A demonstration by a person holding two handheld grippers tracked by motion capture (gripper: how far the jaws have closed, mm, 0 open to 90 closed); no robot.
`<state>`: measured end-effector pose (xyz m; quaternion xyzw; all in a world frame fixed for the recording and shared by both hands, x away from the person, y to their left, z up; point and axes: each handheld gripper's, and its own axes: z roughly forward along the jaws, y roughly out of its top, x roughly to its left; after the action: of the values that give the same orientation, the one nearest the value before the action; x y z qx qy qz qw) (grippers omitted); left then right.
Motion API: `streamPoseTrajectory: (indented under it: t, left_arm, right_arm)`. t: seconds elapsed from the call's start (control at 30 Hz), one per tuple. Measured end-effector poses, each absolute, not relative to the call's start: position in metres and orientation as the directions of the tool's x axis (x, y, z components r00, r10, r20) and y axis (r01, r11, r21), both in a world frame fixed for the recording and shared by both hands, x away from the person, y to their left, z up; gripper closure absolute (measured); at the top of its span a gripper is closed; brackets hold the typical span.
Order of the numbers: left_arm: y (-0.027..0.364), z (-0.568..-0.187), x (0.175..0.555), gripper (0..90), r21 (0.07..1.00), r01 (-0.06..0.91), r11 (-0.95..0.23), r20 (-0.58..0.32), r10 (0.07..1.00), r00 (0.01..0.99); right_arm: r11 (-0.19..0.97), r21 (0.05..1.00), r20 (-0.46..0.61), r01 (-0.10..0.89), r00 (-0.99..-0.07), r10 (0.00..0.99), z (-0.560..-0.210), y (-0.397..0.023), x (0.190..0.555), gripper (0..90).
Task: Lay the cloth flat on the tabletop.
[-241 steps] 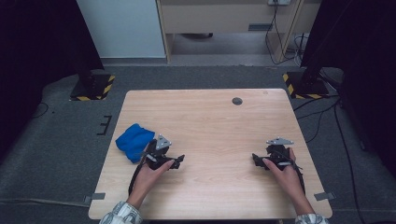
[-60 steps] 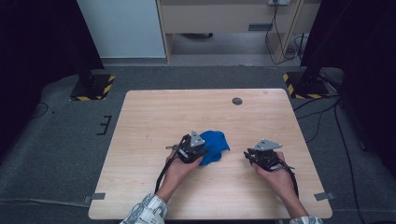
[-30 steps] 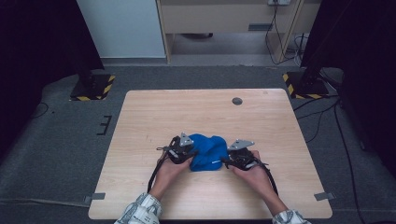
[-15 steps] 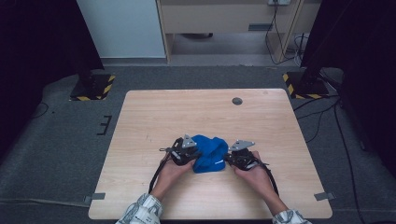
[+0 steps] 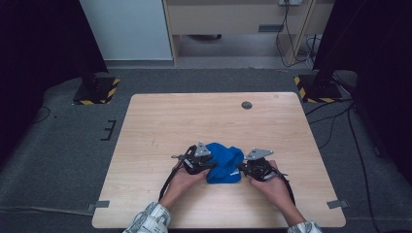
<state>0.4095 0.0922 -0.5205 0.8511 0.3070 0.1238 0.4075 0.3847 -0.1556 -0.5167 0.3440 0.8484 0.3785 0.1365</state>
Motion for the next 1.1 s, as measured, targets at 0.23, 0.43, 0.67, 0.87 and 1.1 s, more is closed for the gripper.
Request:
streamPoseTrajectory:
  t: [0.23,0.43,0.67,0.87,1.1]
  left_arm:
    - [0.088,-0.490,0.405,48.0,0.839,0.364,-0.404,-0.016,0.651,0.759]
    - [0.064,-0.487,0.402,40.9,0.839,0.327,-0.435,0.023,0.628,0.777]
    - [0.040,-0.508,0.406,29.8,0.784,0.348,-0.514,0.055,0.616,0.786]
    - [0.039,-0.506,0.413,56.5,0.764,0.365,-0.533,0.092,0.649,0.755]
    - [0.060,-0.488,0.414,71.8,0.810,0.381,-0.445,0.033,0.683,0.730]
  right_arm:
    - [0.463,0.743,0.033,0.484,-0.717,0.696,-0.513,-0.162,0.387,87.3]
    - [0.466,0.743,0.028,0.481,-0.718,0.696,-0.514,-0.161,0.387,87.3]
    - [0.462,0.744,0.034,0.483,-0.717,0.696,-0.513,-0.162,0.388,87.3]
    - [0.459,0.744,0.037,0.485,-0.716,0.697,-0.512,-0.163,0.388,87.5]
    - [0.459,0.742,0.032,0.489,-0.710,0.703,-0.511,-0.166,0.389,87.7]
